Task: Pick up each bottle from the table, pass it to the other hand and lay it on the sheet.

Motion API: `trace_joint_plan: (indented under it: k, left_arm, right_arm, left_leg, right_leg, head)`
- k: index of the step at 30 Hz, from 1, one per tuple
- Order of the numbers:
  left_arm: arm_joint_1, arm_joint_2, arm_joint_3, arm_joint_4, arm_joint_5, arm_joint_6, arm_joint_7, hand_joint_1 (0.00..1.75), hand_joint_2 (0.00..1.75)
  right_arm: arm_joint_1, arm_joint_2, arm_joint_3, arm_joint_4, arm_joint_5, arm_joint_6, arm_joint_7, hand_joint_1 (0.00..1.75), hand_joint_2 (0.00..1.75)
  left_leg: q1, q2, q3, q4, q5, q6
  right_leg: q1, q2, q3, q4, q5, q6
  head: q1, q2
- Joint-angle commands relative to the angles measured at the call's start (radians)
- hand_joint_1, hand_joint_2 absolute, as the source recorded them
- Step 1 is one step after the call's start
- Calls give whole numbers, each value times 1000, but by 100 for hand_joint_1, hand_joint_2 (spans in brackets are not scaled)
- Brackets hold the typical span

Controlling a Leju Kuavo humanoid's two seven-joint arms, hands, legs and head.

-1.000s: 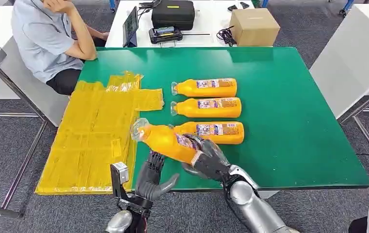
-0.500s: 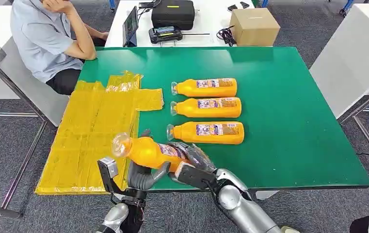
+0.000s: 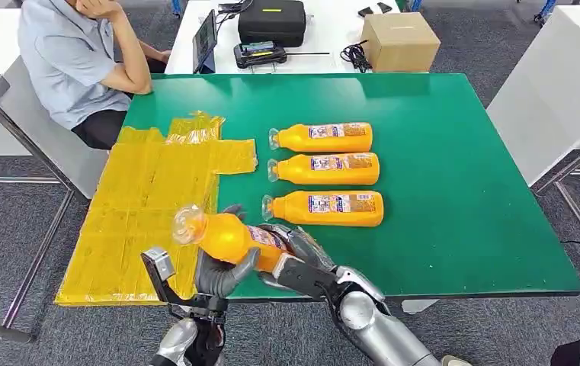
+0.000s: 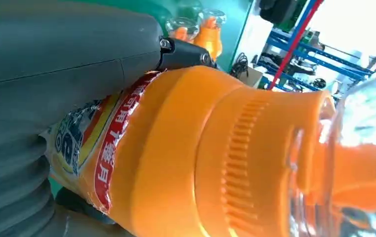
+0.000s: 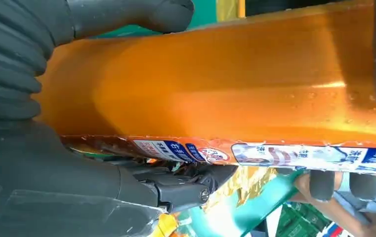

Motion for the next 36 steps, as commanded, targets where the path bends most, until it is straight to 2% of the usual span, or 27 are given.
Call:
trace_joint_plan:
  k: [1, 7, 12, 14, 15, 16, 17, 18, 19, 25, 32, 35, 36]
  left_arm:
    - [-13, 16, -5, 5, -2, -7, 0, 175, 175]
    - [-8, 17, -14, -5, -15, -15, -14, 175, 175]
    - [1, 37, -54, -21, -22, -94, -14, 175, 175]
    - [-11, 47, -56, -5, -25, -91, -16, 175, 175]
    - [-14, 48, -56, -1, -26, -93, -19, 175, 175]
    - [-17, 50, -54, 4, -33, -88, -32, 175, 175]
    - [-18, 48, -54, 2, -38, -82, -37, 175, 175]
    - [-17, 48, -56, -8, -53, -61, -45, 175, 175]
    - [-15, 47, -55, -17, -55, -54, -45, 175, 175]
    - [24, 32, -47, -133, -94, 42, -43, 175, 175]
    - [16, 110, -28, -117, -496, 371, -15, 175, 175]
    - [42, 121, 16, -190, -512, 329, 2, 175, 175]
    - [49, 127, 25, -216, -585, 365, 5, 175, 175]
  right_arm:
    - [-34, -7, 22, 55, -2, 5, 2, 175, 175]
    - [-29, -7, 10, 48, -30, 26, -1, 175, 175]
    - [-35, -6, -11, 58, -75, 66, -5, 175, 175]
    - [-39, -1, -14, 59, -77, 66, -7, 161, 175]
    - [-40, -1, -14, 58, -77, 66, -7, 143, 175]
    - [-39, 2, -14, 54, -78, 65, -7, 117, 175]
    - [-39, 4, -15, 55, -79, 63, -6, 56, 175]
    - [-40, 4, -8, 56, -60, 45, 1, 5, 175]
    - [-38, 9, -9, 57, -57, 39, 2, 0, 175]
    - [-20, 34, -12, 93, -33, -12, 8, 0, 175]
    - [111, 14, -119, 39, 112, -222, 25, 0, 175]
    - [159, 22, -189, -3, 134, -243, 26, 0, 175]
    - [173, 27, -211, -18, 154, -249, 21, 0, 175]
  left_leg:
    - [1, 1, 2, 0, -1, -2]
    - [1, 1, 2, 0, -1, -2]
    - [0, 0, 2, 0, 0, -1]
    - [0, 0, 2, 0, -1, -1]
    - [1, 0, 2, 0, 0, -1]
    - [1, 1, 3, 0, -1, -2]
    - [1, 1, 2, 0, 0, -1]
    - [1, 1, 2, 0, -1, -2]
    - [1, 1, 2, 0, -1, -2]
    - [1, 2, 2, 0, -1, -2]
    - [1, -2, 4, -2, 0, -2]
    - [1, -1, 3, -1, -1, -2]
    - [1, -1, 3, -1, -1, -2]
  right_leg:
    - [1, 0, 3, 0, -1, -2]
    - [1, 0, 3, -1, -1, -2]
    - [0, 0, 2, -1, 0, -1]
    - [1, 0, 2, -1, -1, -2]
    - [1, 0, 2, -1, 0, -1]
    - [1, 0, 3, -1, -1, -2]
    - [1, 0, 2, 0, 0, -2]
    - [1, 0, 2, 0, 0, -2]
    - [1, 0, 2, 0, 0, -2]
    - [1, 1, 2, 0, -1, -2]
    - [1, -2, 4, -2, -1, -2]
    - [1, -2, 3, -2, -1, -2]
    - [1, -1, 4, -1, -1, -2]
  head:
    - [0, 0]
    - [0, 0]
    - [0, 0]
    - [0, 0]
    - [0, 0]
    - [0, 0]
    - [0, 0]
    - [0, 0]
    - [0, 0]
    - [0, 0]
    - [0, 0]
    - [0, 0]
    - [0, 0]
